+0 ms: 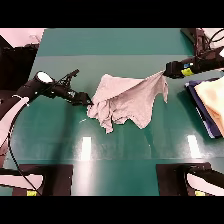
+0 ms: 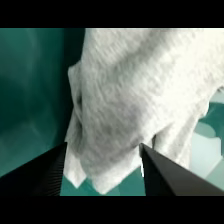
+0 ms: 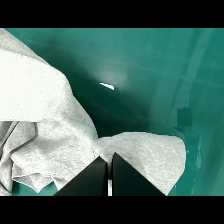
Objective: Fold the shirts.
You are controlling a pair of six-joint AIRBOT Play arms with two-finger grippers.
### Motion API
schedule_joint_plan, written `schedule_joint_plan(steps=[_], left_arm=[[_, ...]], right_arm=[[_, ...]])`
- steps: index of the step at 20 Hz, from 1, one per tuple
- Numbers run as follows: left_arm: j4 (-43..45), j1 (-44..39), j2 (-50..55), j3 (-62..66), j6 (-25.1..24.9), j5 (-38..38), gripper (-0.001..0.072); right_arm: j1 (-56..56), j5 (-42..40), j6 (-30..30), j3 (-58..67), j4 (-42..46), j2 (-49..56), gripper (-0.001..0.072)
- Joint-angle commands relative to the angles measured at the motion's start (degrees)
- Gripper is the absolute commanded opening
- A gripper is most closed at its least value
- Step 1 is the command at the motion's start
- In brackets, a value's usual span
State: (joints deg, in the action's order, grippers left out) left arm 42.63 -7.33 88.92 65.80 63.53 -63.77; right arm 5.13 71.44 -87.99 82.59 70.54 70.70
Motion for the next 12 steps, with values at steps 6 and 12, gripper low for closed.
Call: schedule_joint_plan(steps=[6, 12], left_arm=[[-0.81, -0.96, 0.11, -0.33, 0.85, 0.24, 0.0021], [10.56, 3.08, -3.96, 10.86, 4.04, -10.23, 0.0021]], right_arm=[[0.0, 1.03, 0.0, -0.02, 0.0, -0.07, 0.0013], [-1.88, 1.11, 0.0, 0.04, 0.09, -1.36, 0.0013]])
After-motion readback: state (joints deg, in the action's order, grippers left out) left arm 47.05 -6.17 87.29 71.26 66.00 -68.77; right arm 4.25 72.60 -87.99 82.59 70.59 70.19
